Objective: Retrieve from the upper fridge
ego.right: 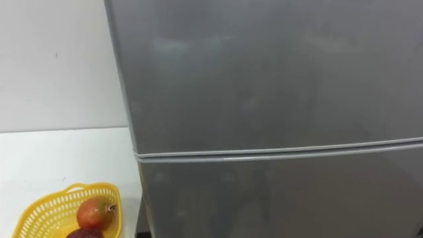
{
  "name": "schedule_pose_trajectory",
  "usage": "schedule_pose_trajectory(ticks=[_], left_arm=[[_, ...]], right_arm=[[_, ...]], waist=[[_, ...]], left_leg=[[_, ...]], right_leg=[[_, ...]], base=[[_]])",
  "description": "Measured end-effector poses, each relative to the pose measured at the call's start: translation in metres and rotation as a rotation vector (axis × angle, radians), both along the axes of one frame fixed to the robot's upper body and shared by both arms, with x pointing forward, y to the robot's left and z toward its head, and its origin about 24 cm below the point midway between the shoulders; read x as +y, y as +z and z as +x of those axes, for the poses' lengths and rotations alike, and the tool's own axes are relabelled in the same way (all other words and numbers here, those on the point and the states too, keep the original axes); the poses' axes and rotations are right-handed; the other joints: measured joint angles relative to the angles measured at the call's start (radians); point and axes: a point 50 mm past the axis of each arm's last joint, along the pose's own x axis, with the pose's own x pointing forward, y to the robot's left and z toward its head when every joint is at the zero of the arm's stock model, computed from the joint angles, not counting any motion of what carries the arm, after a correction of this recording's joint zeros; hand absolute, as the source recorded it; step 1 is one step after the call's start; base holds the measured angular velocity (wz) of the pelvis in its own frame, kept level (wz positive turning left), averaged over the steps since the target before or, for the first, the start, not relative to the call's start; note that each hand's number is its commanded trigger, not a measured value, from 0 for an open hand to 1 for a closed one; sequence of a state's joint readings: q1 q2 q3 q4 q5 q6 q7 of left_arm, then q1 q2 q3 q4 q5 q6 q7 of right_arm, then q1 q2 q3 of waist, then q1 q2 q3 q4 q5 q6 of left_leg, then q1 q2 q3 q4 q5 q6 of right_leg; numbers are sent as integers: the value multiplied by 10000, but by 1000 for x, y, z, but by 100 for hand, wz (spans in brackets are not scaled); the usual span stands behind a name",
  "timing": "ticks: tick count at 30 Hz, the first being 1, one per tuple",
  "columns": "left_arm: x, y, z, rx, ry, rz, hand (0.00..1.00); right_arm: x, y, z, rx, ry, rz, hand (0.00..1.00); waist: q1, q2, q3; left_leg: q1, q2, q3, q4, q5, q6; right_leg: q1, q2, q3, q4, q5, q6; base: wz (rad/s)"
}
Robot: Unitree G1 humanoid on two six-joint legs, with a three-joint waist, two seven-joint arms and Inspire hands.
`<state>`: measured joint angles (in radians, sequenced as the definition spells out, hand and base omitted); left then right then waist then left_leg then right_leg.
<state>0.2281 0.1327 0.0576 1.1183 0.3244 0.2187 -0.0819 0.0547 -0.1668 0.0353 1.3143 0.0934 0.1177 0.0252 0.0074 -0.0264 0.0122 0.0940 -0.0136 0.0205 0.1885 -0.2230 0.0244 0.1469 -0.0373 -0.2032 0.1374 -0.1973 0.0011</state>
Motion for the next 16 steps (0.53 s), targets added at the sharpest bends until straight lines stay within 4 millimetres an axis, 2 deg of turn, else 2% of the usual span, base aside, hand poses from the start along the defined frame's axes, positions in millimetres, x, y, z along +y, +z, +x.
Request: schedule_pose_trajectory(ticks=[10, 16], left_arm=[[5, 1, -6, 100, 193, 251, 0], [5, 1, -5, 97, 129, 231, 0]], right_arm=[[-2, -1, -26, 685, -221, -79, 0], [-3, -1, -31, 1109, 1024, -280, 0]], waist=[[-25, 62, -41], [-44, 68, -70]], left_leg=[[43, 3, -54, 145, -87, -2], [56, 4, -52, 181, -85, 0]], right_leg=[[132, -3, -66, 10, -3, 1], [142, 0, -40, 41, -3, 0]], base=[[2], [0]])
